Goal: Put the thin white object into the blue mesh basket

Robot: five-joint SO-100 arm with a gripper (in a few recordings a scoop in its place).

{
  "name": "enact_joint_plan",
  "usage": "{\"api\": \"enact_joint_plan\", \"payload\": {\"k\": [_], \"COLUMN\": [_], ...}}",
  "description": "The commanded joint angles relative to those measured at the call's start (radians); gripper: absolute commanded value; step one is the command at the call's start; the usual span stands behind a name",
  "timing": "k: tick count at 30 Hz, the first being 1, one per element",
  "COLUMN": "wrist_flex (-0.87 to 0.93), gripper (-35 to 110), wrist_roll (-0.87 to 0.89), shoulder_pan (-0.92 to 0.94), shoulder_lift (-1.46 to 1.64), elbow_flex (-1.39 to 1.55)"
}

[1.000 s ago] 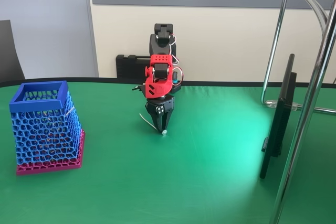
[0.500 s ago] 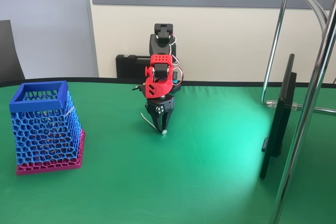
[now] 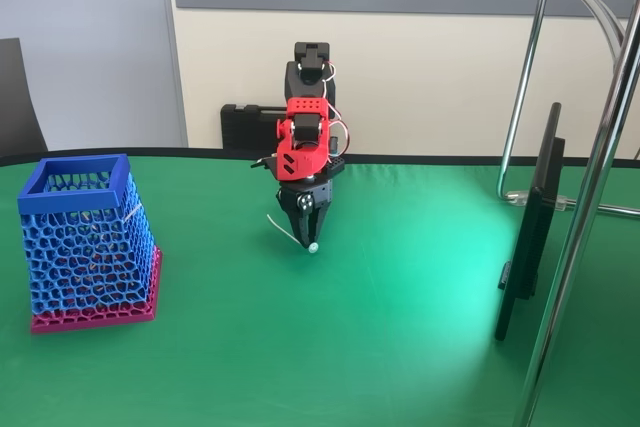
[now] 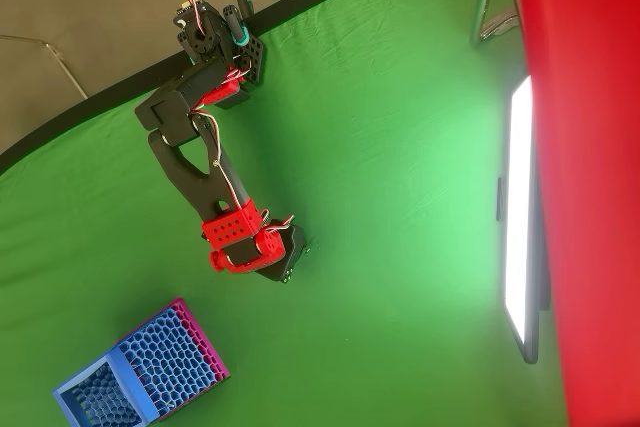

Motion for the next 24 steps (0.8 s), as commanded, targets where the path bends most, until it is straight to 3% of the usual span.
{"api": "enact_joint_plan", "payload": {"k": [1,24], "wrist_flex": [-0.008,0.074], "gripper": [6,4], "wrist_roll": [-0.017,-0.276], "shoulder_pan": [0.017,0.212], "shoulder_lift": [0.075,0.143], "elbow_flex": [-0.008,-0.350]}}
